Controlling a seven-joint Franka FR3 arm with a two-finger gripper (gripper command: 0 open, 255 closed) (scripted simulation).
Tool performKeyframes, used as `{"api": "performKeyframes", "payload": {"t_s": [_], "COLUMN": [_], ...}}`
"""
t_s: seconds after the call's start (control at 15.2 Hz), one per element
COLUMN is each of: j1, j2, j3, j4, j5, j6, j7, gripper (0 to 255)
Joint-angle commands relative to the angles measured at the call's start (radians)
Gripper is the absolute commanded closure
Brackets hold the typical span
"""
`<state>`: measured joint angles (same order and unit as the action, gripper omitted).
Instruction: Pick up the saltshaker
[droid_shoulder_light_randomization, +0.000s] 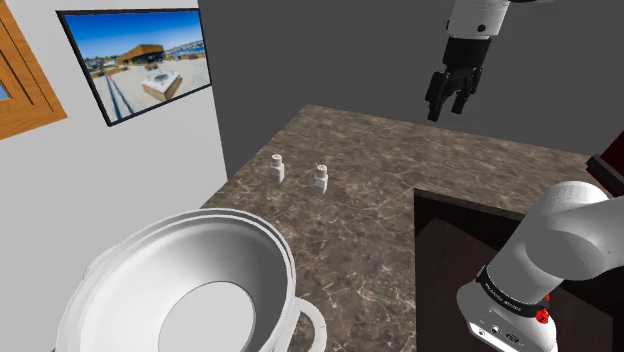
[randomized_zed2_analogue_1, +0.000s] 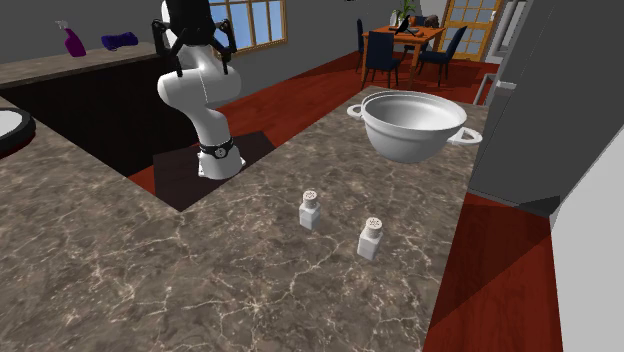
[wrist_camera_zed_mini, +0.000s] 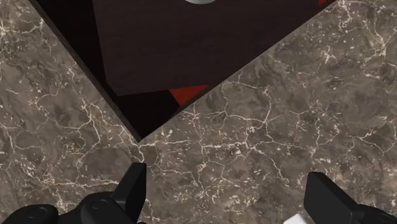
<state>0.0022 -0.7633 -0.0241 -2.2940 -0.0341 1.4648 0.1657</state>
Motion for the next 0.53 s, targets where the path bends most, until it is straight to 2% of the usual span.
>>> {"api": "performKeyframes", "payload": {"t_s": [0.0, 0.46], "j1": [0.0, 0.018], "j2": [0.0, 0.166], "j3": [0.0, 0.06], "j4": [0.0, -0.031], "j5": [0.0, 0.05], "j6": [0.0, 0.213], "j7": [0.0, 0.09], "gripper": [0, 0]}}
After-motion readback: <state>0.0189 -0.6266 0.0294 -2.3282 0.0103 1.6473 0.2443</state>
